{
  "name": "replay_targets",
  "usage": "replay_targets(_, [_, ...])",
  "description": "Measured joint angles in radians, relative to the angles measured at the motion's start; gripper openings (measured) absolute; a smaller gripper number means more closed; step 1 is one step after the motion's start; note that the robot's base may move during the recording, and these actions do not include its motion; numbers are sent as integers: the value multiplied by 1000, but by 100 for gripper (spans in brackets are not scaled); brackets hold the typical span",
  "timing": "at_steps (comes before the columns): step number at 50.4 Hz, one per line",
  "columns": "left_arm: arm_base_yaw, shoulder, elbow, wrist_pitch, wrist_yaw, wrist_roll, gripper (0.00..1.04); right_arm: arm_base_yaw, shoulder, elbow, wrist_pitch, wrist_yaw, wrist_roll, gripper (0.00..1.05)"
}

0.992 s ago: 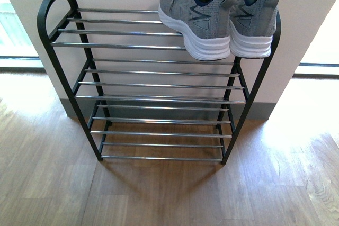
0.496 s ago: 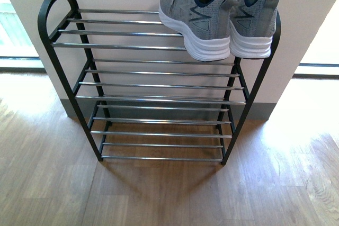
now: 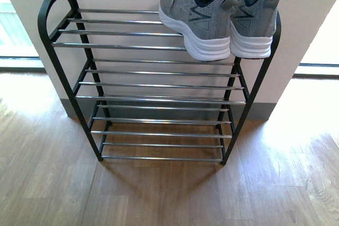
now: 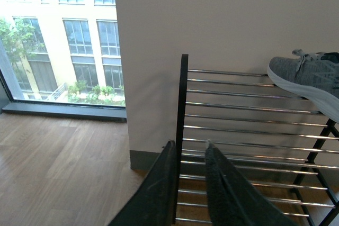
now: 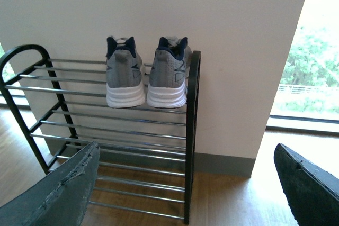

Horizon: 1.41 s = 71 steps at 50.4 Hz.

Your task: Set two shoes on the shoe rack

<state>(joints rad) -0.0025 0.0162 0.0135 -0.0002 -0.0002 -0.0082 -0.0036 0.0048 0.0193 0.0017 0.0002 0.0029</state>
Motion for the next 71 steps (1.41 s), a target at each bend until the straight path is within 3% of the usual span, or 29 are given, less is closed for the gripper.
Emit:
replay_targets(3, [0,0,0,0,-1,0,36,0,0,0,0,0,0,96])
replay_targets(16, [0,0,0,0,-3,0,73,0,0,0,0,-4,0,96])
replay_targets(22, [0,0,0,0,-2,2,97,0,0,0,0,-3,0,96])
replay_targets(71, [0,0,0,0,0,3,95,2,0,0,-2,0,0,96])
